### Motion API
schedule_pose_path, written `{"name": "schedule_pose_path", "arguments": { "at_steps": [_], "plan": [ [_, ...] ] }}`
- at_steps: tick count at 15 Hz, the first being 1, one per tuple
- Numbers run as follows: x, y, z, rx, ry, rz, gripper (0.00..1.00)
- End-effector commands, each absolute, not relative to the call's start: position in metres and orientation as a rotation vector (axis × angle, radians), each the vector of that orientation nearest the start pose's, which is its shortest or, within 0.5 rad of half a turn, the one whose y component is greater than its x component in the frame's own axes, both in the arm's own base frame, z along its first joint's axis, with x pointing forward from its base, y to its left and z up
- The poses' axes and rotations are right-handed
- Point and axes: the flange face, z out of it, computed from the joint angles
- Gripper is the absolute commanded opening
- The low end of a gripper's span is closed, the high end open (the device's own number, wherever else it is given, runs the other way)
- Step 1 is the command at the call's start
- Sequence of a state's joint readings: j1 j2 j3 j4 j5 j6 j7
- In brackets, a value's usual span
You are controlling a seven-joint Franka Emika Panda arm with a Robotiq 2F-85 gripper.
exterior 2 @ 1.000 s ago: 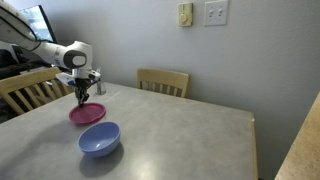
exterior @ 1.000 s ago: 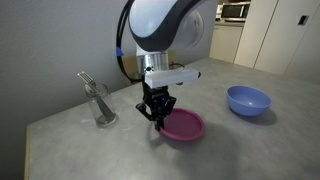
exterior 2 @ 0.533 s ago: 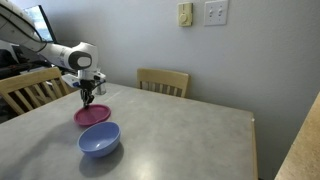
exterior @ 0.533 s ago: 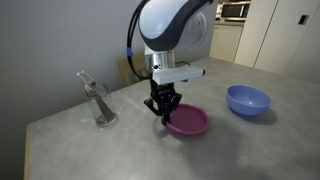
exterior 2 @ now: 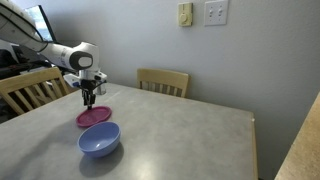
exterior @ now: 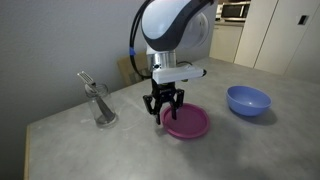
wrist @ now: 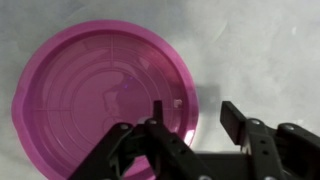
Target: Take the pink plate off the blue bowl
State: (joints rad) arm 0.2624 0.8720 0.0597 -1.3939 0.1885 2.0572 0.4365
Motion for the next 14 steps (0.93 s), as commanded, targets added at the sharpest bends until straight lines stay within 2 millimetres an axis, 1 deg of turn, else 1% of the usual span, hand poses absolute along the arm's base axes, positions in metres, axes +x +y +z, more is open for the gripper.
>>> {"name": "schedule_pose_path", "arguments": {
  "at_steps": [1,2,3,5,6,8,10,11,14],
  "plan": [
    [0.662,0.22,0.193,-2.959,0.41,0.398,0.94],
    [0.659,0.22,0.202,-2.959,0.42,0.381,0.98],
    [0.657,0.219,0.21,-2.962,0.44,0.37,1.0],
    [0.65,0.218,0.228,-2.967,0.468,0.364,1.0],
    [0.656,0.204,0.24,-2.968,0.486,0.356,1.0],
    [0.655,0.191,0.26,-2.969,0.513,0.329,1.0],
    [0.657,0.181,0.274,-2.963,0.538,0.297,1.0],
    [0.641,0.189,0.285,-2.964,0.541,0.29,1.0],
    [0.63,0.18,0.301,-2.951,0.543,0.283,1.0]
  ]
}}
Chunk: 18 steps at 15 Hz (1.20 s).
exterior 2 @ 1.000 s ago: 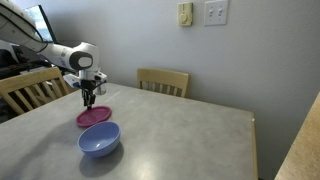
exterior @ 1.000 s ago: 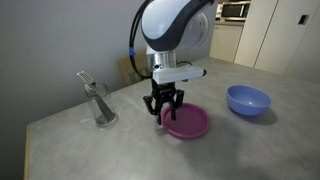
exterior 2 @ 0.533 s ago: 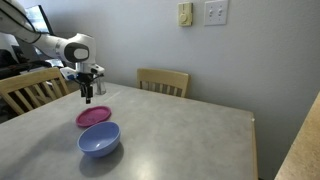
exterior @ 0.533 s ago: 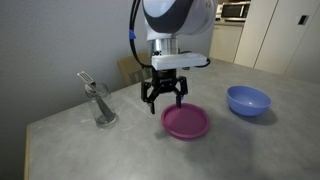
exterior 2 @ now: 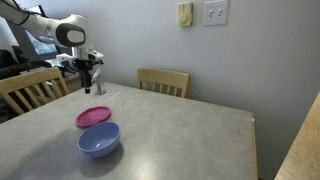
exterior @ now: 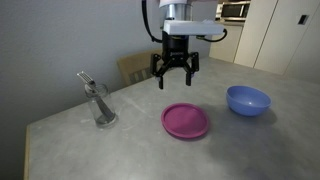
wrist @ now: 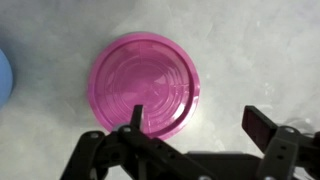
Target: Take the pink plate off the blue bowl
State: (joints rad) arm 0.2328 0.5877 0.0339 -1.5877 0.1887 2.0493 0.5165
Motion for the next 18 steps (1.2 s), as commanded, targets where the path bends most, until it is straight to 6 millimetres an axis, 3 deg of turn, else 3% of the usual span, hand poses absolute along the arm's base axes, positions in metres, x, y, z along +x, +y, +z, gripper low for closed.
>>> {"name": "schedule_pose_path", "arguments": {
  "at_steps": [1,2,3,7,18],
  "plan": [
    [0.626,0.18,0.305,-2.949,0.54,0.282,1.0],
    [0.622,0.181,0.309,-2.943,0.536,0.288,1.0],
    [0.64,0.186,0.301,-2.963,0.524,0.28,1.0],
    [0.63,0.185,0.308,-2.964,0.52,0.283,1.0],
    [0.629,0.184,0.306,-2.965,0.521,0.29,1.0]
  ]
}}
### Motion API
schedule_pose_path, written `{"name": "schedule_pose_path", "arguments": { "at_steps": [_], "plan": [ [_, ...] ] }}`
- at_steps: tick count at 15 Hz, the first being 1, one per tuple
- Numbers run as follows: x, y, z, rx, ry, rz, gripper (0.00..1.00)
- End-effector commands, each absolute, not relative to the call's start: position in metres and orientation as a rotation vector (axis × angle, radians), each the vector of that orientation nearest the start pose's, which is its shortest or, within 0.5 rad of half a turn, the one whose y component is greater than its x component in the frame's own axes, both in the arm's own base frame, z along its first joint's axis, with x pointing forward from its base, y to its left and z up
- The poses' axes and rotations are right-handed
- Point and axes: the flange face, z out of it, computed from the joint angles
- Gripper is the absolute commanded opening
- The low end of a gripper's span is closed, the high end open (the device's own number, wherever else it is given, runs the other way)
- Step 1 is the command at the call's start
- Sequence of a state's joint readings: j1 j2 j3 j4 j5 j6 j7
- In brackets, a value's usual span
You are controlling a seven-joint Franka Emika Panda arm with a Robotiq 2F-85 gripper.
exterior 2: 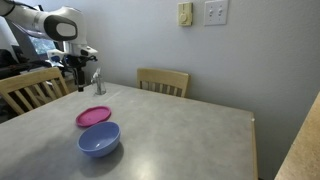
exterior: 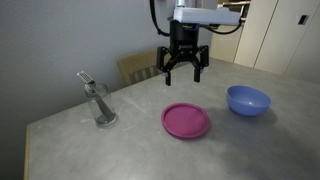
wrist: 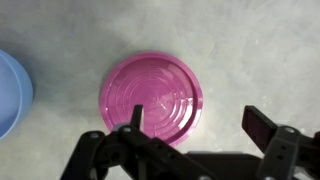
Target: Take the pink plate off the blue bowl
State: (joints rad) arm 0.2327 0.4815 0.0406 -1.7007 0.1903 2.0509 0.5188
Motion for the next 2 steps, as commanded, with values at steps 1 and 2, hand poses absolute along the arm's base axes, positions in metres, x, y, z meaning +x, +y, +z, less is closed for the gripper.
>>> {"name": "schedule_pose_path", "arguments": {
  "at_steps": [1,2],
  "plan": [
    [0.6289,0.1845,0.306,-2.965,0.521,0.29,1.0],
    [0.6288,0.1845,0.306,-2.965,0.521,0.29,1.0]
  ]
}}
